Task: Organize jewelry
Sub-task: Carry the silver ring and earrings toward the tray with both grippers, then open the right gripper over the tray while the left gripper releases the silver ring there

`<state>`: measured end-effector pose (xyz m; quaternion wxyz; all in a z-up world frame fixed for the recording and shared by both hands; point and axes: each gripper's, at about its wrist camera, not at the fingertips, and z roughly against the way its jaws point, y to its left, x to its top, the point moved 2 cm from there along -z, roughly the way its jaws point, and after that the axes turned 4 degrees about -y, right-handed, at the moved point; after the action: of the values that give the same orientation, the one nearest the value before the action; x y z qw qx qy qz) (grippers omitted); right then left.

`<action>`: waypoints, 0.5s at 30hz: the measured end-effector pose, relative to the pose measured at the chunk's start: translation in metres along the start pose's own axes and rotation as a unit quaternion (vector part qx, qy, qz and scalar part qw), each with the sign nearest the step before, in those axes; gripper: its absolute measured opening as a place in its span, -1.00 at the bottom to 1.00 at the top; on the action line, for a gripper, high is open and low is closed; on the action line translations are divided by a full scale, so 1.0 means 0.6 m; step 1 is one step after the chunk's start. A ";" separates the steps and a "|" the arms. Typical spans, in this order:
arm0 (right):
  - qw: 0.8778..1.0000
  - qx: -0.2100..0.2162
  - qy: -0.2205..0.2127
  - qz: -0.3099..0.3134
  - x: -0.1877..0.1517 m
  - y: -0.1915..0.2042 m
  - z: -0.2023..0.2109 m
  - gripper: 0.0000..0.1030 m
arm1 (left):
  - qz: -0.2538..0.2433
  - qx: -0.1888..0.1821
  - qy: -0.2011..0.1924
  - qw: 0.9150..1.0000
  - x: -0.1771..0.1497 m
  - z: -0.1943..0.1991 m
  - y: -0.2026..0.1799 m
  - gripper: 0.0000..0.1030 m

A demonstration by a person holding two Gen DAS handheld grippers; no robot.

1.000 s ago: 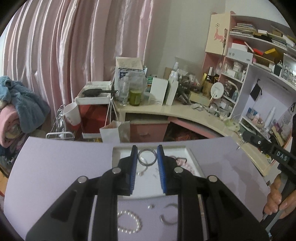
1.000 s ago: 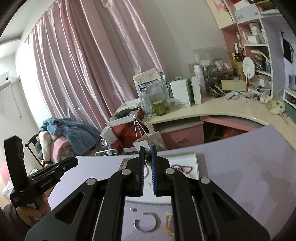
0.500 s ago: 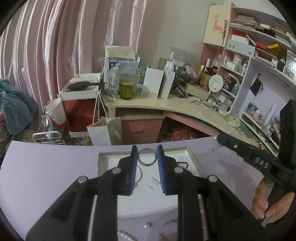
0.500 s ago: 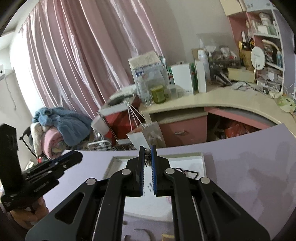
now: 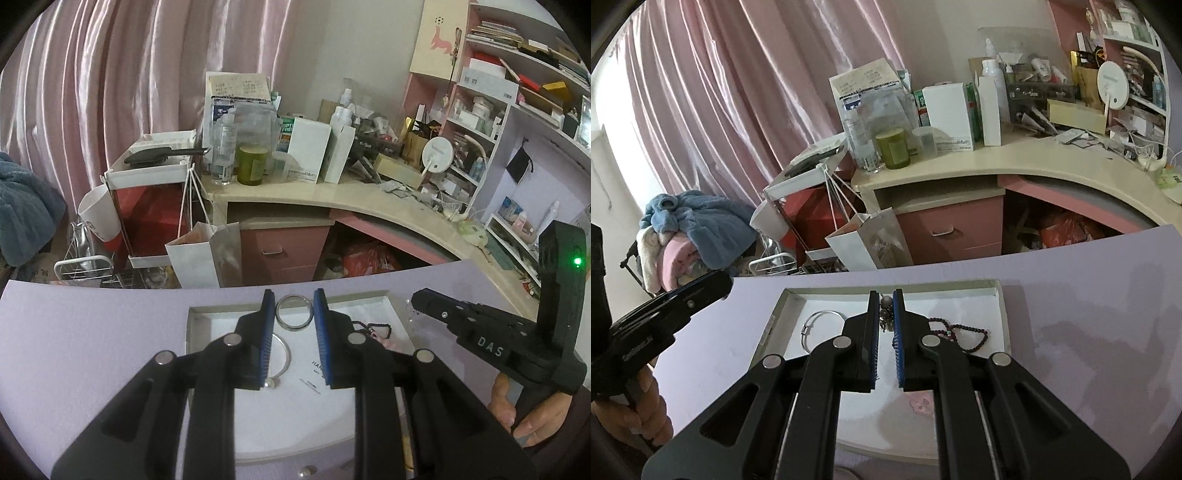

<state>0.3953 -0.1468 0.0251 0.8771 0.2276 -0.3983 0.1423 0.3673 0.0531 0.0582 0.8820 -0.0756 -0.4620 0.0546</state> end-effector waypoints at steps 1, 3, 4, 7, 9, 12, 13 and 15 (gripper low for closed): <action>1.000 0.001 0.002 -0.003 -0.001 -0.003 0.000 -0.75 | 0.000 0.000 0.001 1.000 0.000 -0.002 -0.001 -0.59; 1.000 -0.002 0.001 -0.010 0.000 -0.009 0.001 -0.54 | 0.000 0.000 0.003 1.000 -0.002 -0.006 -0.001 -0.59; 1.000 -0.003 -0.002 -0.015 0.000 -0.015 0.005 -0.46 | 0.000 0.001 0.004 1.000 -0.002 -0.008 0.000 -0.59; 1.000 -0.006 -0.007 -0.024 0.002 -0.024 0.010 -0.45 | 0.001 0.001 0.007 1.000 -0.005 -0.010 0.002 -0.59; 0.999 -0.009 -0.011 -0.030 0.005 -0.031 0.012 -0.45 | 0.002 0.000 0.008 1.000 -0.006 -0.013 0.002 -0.59; 0.999 -0.011 -0.013 -0.037 0.006 -0.037 0.014 -0.45 | 0.001 -0.001 0.011 1.000 -0.007 -0.017 0.001 -0.59; 0.999 -0.012 -0.013 -0.038 0.006 -0.038 0.014 -0.45 | 0.001 -0.001 0.012 1.000 -0.009 -0.018 0.001 -0.58; 0.999 -0.013 -0.011 -0.041 0.005 -0.041 0.013 -0.45 | 0.000 -0.002 0.013 1.000 -0.012 -0.023 0.000 -0.58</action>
<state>0.4028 -0.1718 0.0247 0.8804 0.2341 -0.4004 0.0990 0.3748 0.0509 0.0448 0.8879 -0.0782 -0.4502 0.0527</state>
